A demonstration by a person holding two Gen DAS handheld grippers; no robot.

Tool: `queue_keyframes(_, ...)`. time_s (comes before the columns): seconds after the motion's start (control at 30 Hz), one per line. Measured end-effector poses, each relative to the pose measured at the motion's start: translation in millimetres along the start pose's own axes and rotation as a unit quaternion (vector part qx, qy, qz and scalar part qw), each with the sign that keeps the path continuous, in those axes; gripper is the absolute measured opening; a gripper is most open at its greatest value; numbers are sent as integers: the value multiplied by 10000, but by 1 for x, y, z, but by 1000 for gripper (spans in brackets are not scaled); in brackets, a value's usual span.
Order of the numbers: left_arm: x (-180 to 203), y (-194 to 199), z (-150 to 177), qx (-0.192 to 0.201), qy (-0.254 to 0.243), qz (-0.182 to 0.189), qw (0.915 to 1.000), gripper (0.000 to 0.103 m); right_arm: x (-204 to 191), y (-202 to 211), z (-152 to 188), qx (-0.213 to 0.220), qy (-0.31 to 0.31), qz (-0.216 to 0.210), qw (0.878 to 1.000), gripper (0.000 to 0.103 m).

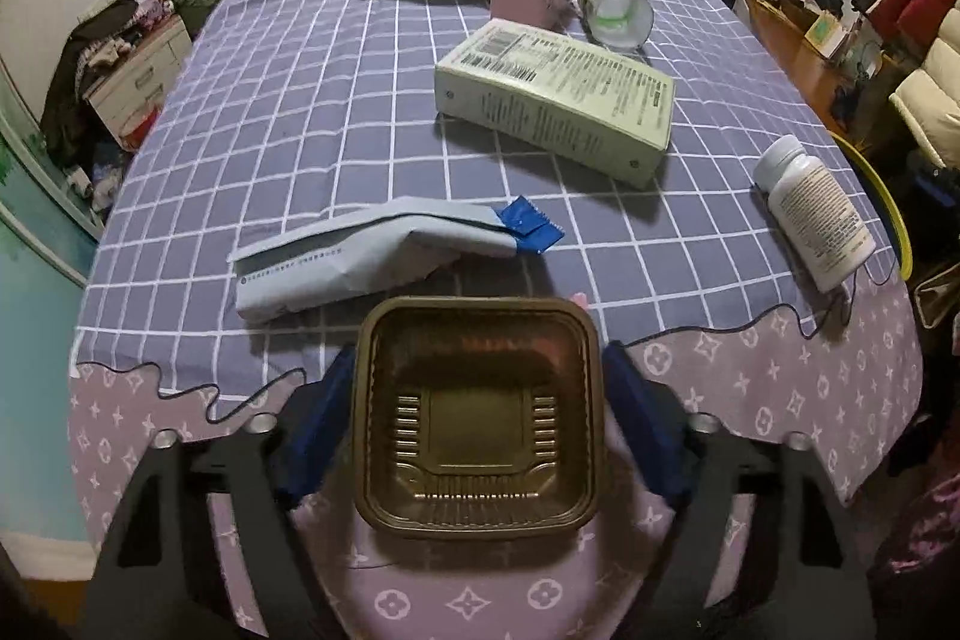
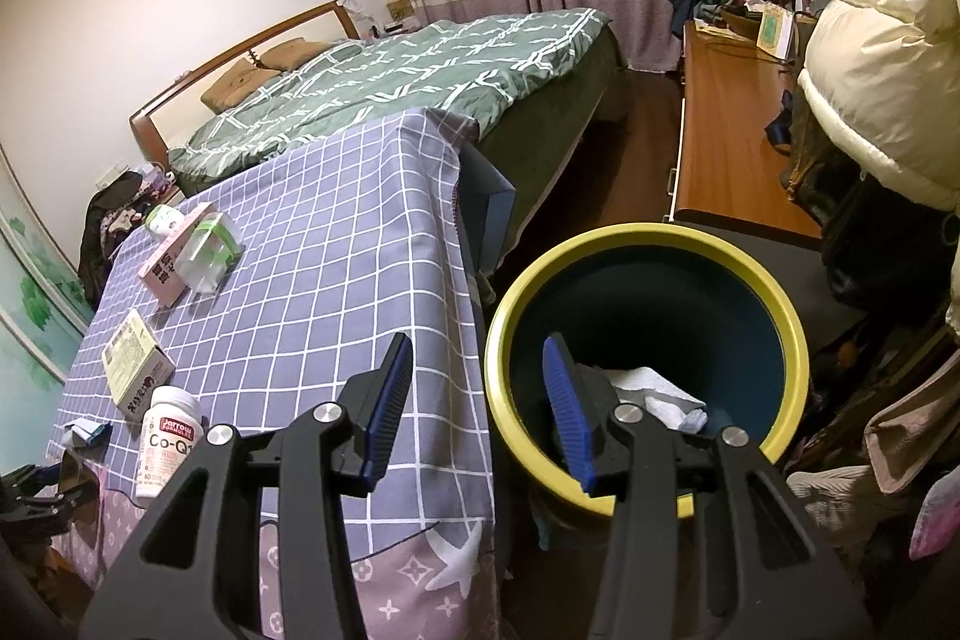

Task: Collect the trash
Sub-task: 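Grasp the brown plastic tray by its rim with the left gripper, then carry the brown tray over the bin and open the left gripper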

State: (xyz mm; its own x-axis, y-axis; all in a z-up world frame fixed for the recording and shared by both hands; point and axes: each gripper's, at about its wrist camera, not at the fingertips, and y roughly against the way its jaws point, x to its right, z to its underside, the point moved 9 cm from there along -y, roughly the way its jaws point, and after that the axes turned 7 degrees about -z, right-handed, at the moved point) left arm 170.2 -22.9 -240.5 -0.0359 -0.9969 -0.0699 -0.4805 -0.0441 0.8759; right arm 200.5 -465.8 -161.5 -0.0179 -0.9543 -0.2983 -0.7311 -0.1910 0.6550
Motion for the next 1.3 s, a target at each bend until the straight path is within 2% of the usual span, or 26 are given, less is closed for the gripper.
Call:
queue_keyframes(0.2,13,11,-6,133,-209,126,9996,68,2,1,2,12,-33,15,10000,43)
queue_keyframes(0.4,55,39,-39,561,-655,339,9957,68,17,9,11,46,-180,48,9998,43)
queue_keyframes(0.5,90,49,-60,762,-955,542,9910,68,28,13,20,62,-287,102,9995,44)
queue_keyframes(0.63,155,57,-88,950,-1436,880,9811,68,46,18,30,86,-346,334,9988,44)
queue_keyframes(0.9,286,55,-129,833,-2112,1692,9591,68,78,38,40,206,-367,707,9966,44)
queue_keyframes(1.03,347,51,-134,705,-2357,2017,9481,68,92,44,45,227,-405,862,9952,44)
queue_keyframes(1.2,423,34,-145,632,-2633,2056,9404,68,107,51,51,227,-530,934,9940,44)
queue_keyframes(1.3,453,23,-144,540,-2712,2131,9371,69,114,53,55,194,-581,968,9934,44)
